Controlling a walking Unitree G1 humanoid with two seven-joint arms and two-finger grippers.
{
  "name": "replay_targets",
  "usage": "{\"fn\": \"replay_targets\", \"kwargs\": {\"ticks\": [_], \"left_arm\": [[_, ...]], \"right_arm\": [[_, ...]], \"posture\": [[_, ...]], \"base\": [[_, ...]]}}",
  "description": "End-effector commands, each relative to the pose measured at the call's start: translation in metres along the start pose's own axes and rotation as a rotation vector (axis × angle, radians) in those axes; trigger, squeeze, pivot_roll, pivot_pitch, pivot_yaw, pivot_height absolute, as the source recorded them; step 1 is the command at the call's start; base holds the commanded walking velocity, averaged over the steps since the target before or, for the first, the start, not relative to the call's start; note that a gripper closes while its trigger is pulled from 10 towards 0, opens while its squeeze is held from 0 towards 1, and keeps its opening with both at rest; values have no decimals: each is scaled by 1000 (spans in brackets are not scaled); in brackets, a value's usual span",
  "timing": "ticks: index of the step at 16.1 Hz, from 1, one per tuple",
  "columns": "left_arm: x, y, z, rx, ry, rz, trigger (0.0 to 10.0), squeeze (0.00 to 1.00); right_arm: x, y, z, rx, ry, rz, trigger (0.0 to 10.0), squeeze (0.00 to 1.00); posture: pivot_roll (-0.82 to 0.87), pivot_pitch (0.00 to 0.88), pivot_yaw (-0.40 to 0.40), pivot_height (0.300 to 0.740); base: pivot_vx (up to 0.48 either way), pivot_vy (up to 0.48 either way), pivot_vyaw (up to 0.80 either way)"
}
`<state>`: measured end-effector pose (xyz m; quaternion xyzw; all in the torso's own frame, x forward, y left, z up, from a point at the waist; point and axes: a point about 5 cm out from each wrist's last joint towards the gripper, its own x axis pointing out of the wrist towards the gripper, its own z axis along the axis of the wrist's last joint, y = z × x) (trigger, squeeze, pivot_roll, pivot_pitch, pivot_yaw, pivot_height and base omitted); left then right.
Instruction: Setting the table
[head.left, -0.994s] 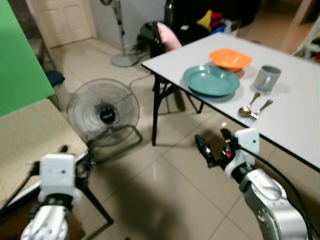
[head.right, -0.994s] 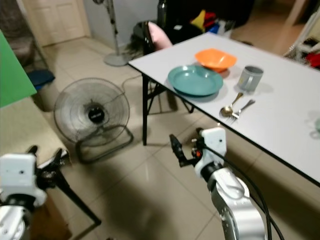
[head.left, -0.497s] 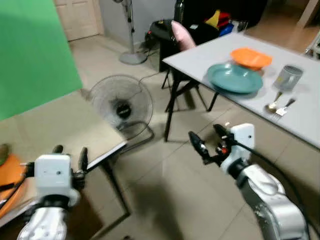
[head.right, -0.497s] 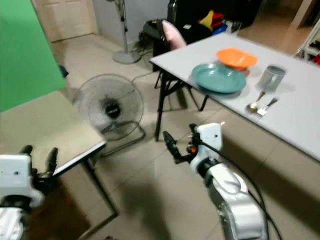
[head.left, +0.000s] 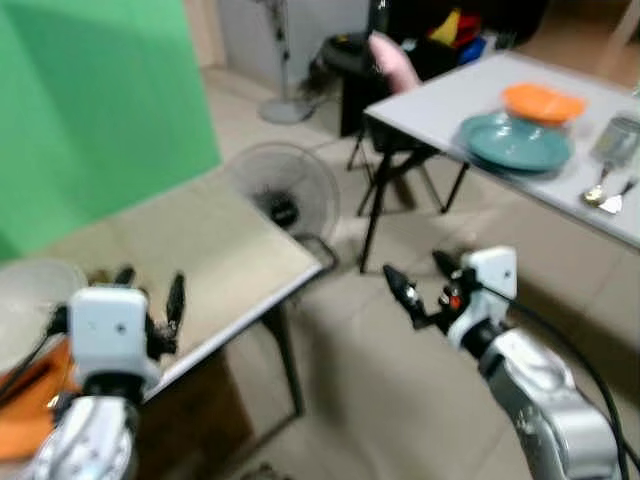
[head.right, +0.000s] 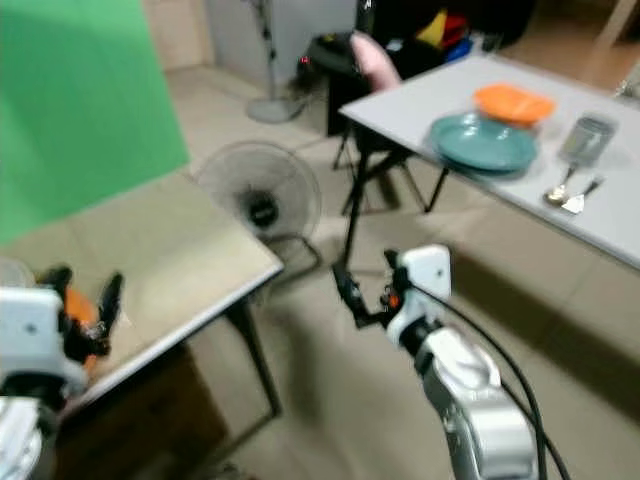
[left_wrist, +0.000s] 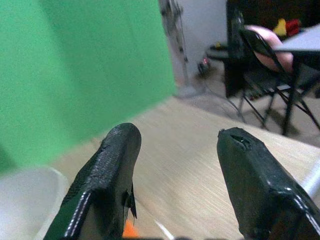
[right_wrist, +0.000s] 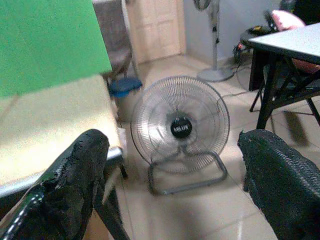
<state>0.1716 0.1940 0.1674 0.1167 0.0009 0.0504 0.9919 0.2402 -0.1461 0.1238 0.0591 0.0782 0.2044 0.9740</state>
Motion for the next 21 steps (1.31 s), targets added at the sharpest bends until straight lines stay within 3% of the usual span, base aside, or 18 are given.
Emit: {"fn": "replay_targets", "kwargs": {"ticks": [1,15,16,18,19,20,21], "left_arm": [[2,4,4,8,-10,10,10000,0],[3,21,16,31,-7,44,10000,0],[2,23,15,24,-1,59,10000,0],[0,24,10,-85,48,44,10000,0],[0,24,9,-101,55,43,10000,0],[0,28,8,-151,53,42,10000,1000],[1,31,7,-196,54,38,10000,1000]], "right_arm": [[2,4,3,15,-20,14,10000,0],[2,5,6,46,-26,19,10000,0],[3,5,6,48,-26,22,10000,0],[3,5,6,66,-27,37,10000,0],[4,5,6,71,-27,41,10000,0],[5,5,9,70,-31,58,10000,1000],[6,5,12,70,-36,74,10000,1000]], "posture": [[11,0,17,740],[23,9,12,740],[26,11,10,740],[29,11,8,740],[29,11,8,740],[28,18,7,740],[24,23,8,740]], "base": [[0,322,0],[0,321,0],[0,315,0],[0,0,0],[0,0,0],[0,0,0],[0,0,0]]}}
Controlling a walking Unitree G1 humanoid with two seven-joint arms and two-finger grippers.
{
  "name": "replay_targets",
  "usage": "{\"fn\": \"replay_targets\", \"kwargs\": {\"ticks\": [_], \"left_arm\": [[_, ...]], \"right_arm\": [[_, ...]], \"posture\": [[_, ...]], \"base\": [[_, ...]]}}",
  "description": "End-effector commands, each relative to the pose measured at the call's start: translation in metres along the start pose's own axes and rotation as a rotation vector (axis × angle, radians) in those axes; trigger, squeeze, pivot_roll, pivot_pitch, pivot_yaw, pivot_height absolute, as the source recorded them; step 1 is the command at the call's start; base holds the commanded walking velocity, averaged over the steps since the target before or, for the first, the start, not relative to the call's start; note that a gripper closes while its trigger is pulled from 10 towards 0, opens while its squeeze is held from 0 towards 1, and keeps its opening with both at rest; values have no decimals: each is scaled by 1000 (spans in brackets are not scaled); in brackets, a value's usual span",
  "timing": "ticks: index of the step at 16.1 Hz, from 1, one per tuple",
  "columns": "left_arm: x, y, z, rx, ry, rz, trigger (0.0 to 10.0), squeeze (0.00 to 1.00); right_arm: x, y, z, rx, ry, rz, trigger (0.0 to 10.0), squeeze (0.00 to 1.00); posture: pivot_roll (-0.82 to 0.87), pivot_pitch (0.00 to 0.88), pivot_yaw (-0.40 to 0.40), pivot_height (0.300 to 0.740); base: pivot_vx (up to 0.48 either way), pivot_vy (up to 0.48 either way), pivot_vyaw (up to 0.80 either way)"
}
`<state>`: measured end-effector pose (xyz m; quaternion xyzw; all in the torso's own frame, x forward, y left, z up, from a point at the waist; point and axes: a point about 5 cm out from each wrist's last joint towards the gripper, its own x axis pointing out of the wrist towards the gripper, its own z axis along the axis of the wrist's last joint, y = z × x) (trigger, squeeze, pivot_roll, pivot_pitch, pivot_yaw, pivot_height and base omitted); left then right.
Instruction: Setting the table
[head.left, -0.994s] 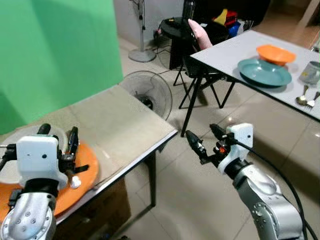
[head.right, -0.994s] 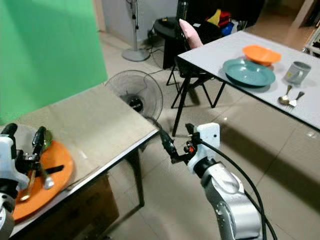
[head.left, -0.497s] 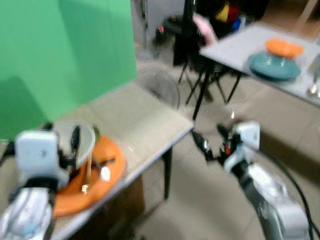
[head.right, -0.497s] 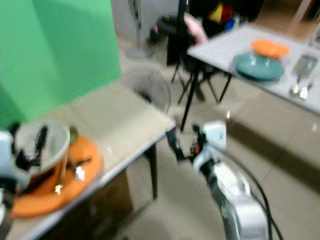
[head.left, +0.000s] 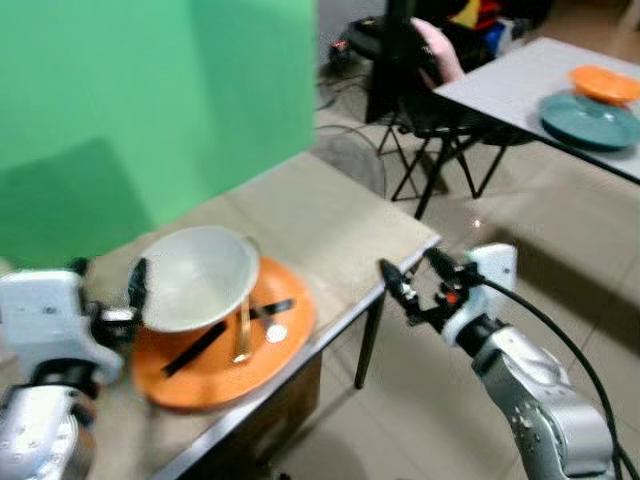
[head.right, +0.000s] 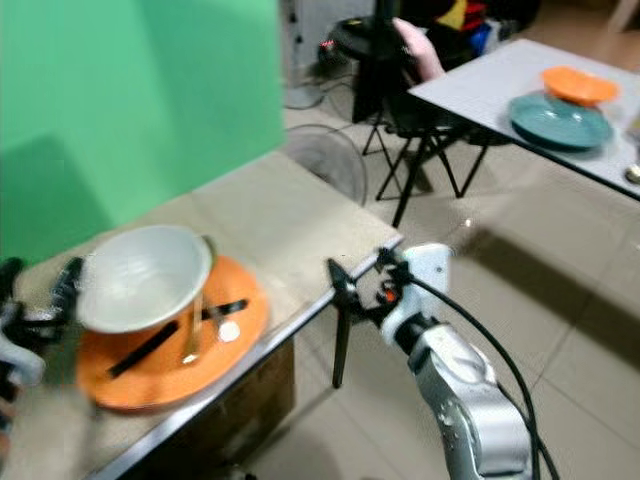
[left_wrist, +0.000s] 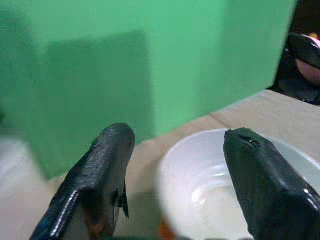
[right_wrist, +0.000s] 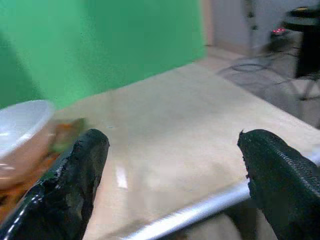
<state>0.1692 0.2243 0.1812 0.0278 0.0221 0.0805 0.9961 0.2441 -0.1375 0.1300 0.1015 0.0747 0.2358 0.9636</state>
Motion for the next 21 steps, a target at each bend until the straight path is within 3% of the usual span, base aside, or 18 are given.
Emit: {"fn": "replay_targets", "kwargs": {"ticks": [1,3,5,7,8,11,16,18,19,21], "left_arm": [[2,3,-4,-22,40,-7,10000,1000],[3,9,-9,-62,104,-5,10000,1000],[2,12,-14,-176,158,-15,10000,1000],[1,7,-23,-320,203,-114,10000,1000],[2,5,-23,-393,186,-140,10000,8],[3,18,-39,-485,312,-34,10000,0],[2,15,-41,-661,327,-38,10000,0],[2,17,-40,-655,350,-26,9686,0],[2,18,-38,-640,344,-28,10000,0],[-3,20,-33,-562,365,-47,10000,0]], "right_arm": [[0,-3,8,-8,-15,19,10000,1000],[-1,-2,10,-23,-7,75,10000,1000],[-2,0,12,-28,-2,130,10000,1000],[-1,2,15,-26,0,165,10000,1000],[-1,2,16,-24,-4,170,10000,1000],[-4,3,18,-26,-2,175,10000,1000],[-11,11,16,-19,55,293,10000,1000],[-13,9,18,-35,66,310,10000,1000],[-13,8,19,-40,66,309,10000,1000],[-15,5,21,-50,71,304,10000,1000]], "posture": [[25,26,7,740],[20,35,8,740],[20,39,9,740],[15,44,12,740],[11,47,15,740],[-6,51,28,740],[-9,50,37,740],[-13,49,39,740],[-12,52,37,740],[-12,57,34,740]], "base": [[0,0,0],[0,0,0],[0,0,0],[0,0,0],[0,0,0],[0,0,0],[0,0,0],[0,0,0],[0,0,0],[0,0,0]]}}
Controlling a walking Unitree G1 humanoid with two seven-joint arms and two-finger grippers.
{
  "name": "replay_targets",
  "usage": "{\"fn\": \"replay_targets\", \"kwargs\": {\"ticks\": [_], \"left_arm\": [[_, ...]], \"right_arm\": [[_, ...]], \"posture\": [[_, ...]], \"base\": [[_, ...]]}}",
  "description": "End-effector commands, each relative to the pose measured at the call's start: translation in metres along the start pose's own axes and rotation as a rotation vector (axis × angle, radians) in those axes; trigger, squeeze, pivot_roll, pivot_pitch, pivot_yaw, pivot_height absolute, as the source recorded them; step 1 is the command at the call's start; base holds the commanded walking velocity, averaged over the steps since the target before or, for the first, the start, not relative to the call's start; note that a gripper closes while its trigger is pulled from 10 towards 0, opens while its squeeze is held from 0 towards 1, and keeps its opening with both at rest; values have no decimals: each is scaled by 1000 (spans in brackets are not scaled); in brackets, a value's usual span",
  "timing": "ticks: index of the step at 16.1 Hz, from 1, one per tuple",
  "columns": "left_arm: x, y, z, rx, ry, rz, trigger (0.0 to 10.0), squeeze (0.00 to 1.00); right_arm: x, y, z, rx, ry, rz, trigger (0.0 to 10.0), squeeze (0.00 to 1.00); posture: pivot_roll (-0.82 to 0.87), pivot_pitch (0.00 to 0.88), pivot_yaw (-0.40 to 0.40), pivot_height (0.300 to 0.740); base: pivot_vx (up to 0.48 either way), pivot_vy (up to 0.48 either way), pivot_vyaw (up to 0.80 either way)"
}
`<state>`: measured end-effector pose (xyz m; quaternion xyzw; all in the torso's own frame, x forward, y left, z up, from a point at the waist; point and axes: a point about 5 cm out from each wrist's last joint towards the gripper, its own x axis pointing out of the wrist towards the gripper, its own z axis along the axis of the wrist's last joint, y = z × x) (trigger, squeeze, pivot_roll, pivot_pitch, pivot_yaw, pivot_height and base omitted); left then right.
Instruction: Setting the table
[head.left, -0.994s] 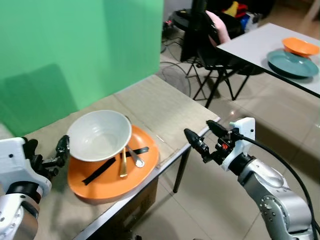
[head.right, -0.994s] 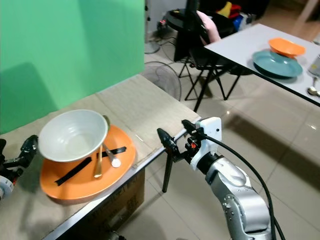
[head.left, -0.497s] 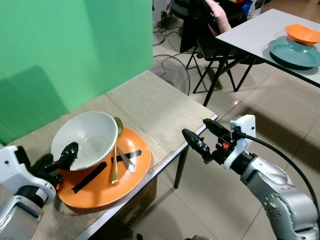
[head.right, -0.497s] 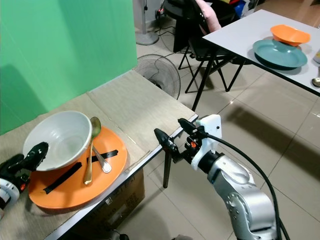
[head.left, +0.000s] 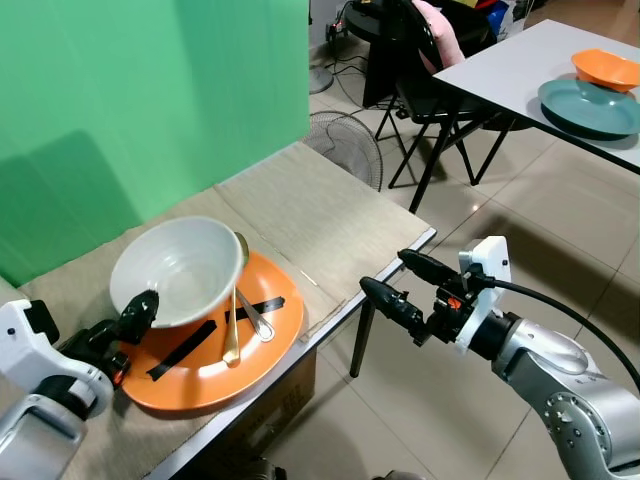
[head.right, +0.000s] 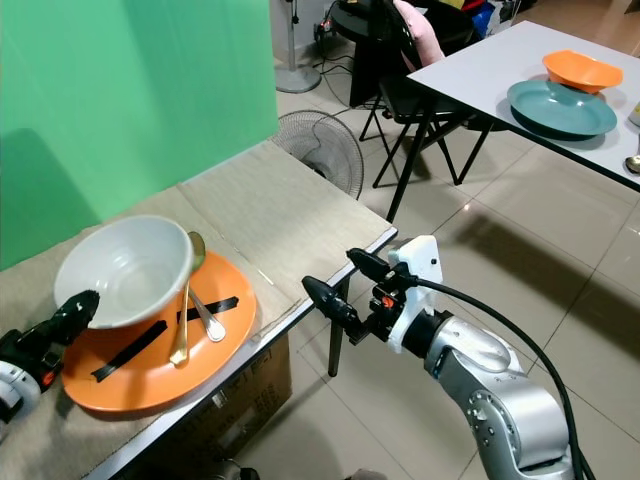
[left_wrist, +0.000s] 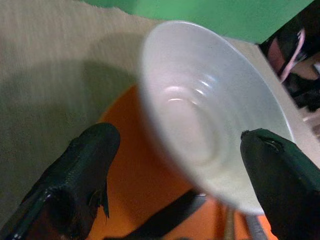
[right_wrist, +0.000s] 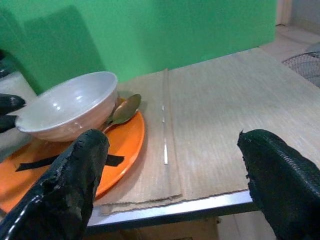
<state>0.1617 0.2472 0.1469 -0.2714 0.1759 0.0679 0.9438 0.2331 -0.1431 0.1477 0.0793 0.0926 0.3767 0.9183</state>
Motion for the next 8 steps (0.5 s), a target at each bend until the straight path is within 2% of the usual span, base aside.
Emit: {"fn": "replay_targets", "kwargs": {"ticks": [1,4,8], "left_arm": [[-4,-3,1,51,10,3,10000,0],[-10,-4,9,46,-19,0,10000,0],[-1,-7,-7,-81,53,-61,10000,0]], "right_arm": [[-2,0,6,-10,-6,13,10000,1000],[-3,1,6,-8,8,27,10000,1000],[-4,8,3,6,37,76,10000,1000]], "posture": [[-12,57,34,740],[-11,69,27,740],[-14,76,30,740]], "base": [[0,0,0],[0,0,0],[0,0,0]]}}
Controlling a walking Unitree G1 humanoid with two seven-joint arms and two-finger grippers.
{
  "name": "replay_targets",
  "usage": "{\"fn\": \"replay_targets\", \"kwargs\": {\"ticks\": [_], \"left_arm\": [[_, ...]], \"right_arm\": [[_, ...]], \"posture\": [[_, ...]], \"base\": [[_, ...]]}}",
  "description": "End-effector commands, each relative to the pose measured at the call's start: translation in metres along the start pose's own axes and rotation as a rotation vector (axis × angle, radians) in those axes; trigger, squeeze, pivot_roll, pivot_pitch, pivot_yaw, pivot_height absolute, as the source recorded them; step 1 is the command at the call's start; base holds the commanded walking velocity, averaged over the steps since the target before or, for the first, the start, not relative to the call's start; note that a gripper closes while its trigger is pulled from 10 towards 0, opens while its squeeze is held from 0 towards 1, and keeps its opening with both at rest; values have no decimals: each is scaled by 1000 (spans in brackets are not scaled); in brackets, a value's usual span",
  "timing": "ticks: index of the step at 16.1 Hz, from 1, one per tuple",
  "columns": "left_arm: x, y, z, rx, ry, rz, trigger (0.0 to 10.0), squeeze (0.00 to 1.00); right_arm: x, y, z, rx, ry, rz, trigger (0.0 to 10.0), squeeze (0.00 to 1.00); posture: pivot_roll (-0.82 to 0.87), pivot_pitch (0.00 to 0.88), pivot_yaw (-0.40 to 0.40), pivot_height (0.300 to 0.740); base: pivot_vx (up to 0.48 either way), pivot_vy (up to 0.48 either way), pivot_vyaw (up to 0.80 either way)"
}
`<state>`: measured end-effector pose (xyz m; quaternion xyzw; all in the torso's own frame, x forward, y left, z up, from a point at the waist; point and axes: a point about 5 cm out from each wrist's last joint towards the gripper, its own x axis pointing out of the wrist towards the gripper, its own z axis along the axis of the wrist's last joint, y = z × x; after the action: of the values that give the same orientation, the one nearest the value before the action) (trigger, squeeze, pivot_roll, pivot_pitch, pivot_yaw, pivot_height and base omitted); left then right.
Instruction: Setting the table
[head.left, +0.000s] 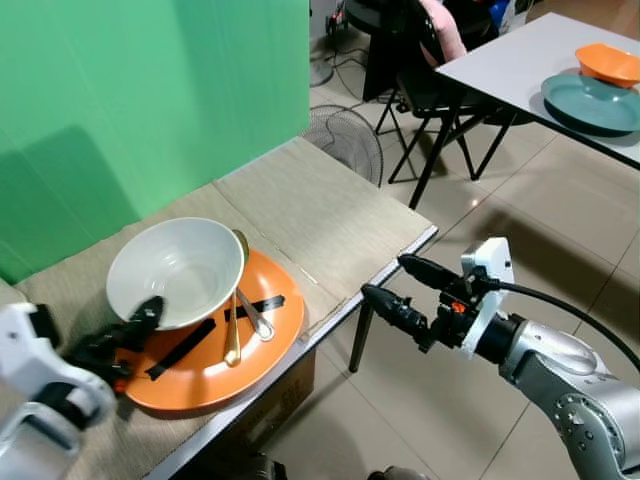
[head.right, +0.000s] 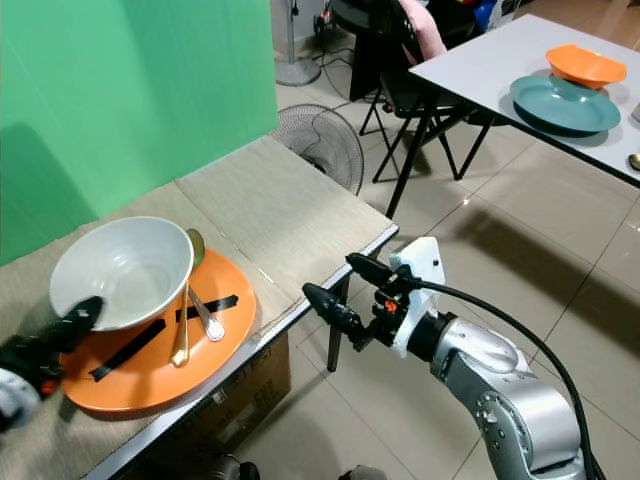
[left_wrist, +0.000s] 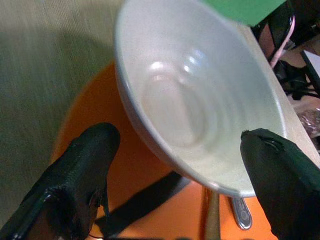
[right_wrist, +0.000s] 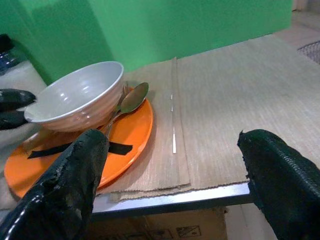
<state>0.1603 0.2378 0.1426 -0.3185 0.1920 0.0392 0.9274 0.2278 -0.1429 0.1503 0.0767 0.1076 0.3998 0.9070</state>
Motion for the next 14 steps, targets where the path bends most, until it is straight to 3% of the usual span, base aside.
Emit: {"fn": "replay_targets", "kwargs": {"ticks": [1,2,3,4,5,7,12,14], "left_arm": [[4,3,-2,-20,18,16,10000,0],[6,5,-3,-31,23,29,10000,0],[8,9,-1,-44,28,56,10000,0],[9,11,1,-47,26,68,10000,0],[10,11,4,-56,15,66,4902,0],[14,11,7,-85,-13,63,0,0],[20,13,7,-126,-2,70,0,0],[24,13,6,-133,23,71,0,0]], "right_arm": [[0,5,2,-3,7,39,10000,1000],[0,6,2,-5,10,44,10000,1000],[0,7,4,-8,15,61,10000,882],[-1,9,5,-10,20,76,10000,663],[-2,10,4,-14,28,95,10000,0],[-2,14,4,-28,28,130,10000,0],[-7,25,8,-149,63,349,10000,0],[-7,28,12,-238,59,441,10000,0]], "posture": [[-22,69,36,740],[-22,69,36,740],[-29,63,44,740],[-29,58,47,740],[-28,52,49,740],[-24,41,49,740],[-23,25,54,740],[-22,23,55,740]], "base": [[0,0,0],[0,0,0],[0,0,0],[0,0,0],[0,0,0],[0,0,0],[0,0,0],[0,0,0]]}}
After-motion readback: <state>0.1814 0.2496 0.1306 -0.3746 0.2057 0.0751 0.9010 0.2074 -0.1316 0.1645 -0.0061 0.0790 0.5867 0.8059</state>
